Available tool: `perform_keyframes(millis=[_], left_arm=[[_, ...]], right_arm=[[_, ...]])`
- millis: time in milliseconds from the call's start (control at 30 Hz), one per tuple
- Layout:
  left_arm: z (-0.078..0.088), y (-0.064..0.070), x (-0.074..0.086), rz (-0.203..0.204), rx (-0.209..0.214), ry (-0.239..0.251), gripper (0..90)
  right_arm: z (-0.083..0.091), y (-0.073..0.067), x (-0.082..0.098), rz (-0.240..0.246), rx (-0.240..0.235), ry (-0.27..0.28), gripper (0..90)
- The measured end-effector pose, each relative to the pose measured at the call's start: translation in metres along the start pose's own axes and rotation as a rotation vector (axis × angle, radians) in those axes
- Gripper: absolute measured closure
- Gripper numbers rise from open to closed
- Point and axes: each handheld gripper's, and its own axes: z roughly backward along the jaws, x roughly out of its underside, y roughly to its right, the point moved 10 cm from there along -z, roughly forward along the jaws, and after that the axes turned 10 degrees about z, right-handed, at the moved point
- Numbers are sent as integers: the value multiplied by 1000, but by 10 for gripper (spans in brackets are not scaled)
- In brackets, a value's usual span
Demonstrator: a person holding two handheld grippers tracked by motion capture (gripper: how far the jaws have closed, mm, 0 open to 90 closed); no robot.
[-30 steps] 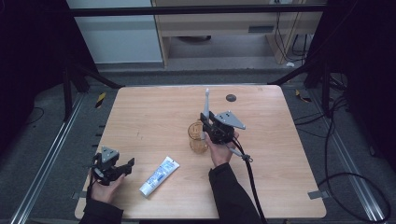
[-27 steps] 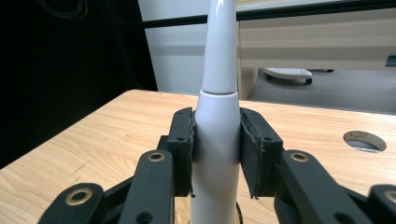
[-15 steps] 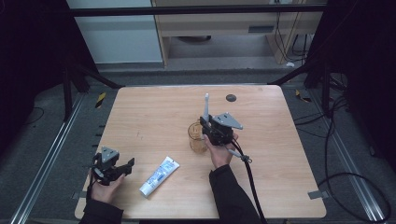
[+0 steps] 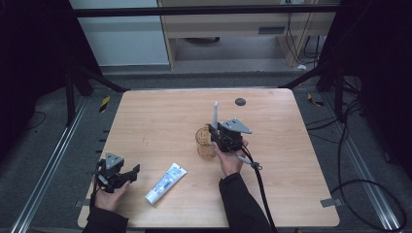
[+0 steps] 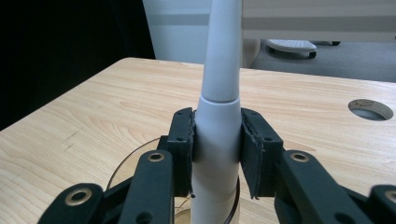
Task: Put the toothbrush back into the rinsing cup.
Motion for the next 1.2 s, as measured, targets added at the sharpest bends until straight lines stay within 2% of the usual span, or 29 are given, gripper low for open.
perform_keyframes(millis=[167, 667, 800, 1200], left_arm=[[0, 0, 0, -12, -1, 1, 340], [0, 3, -4, -69, -4, 51, 391], [-1, 5, -3, -78, 7, 50, 408], [-2, 4, -2, -49, 16, 34, 389]], right_arm=[[0, 0, 2, 2, -2, -10, 672], [3, -4, 1, 20, -21, -7, 649], [3, -4, 2, 26, -20, -13, 642], [4, -7, 6, 33, -28, -28, 622]])
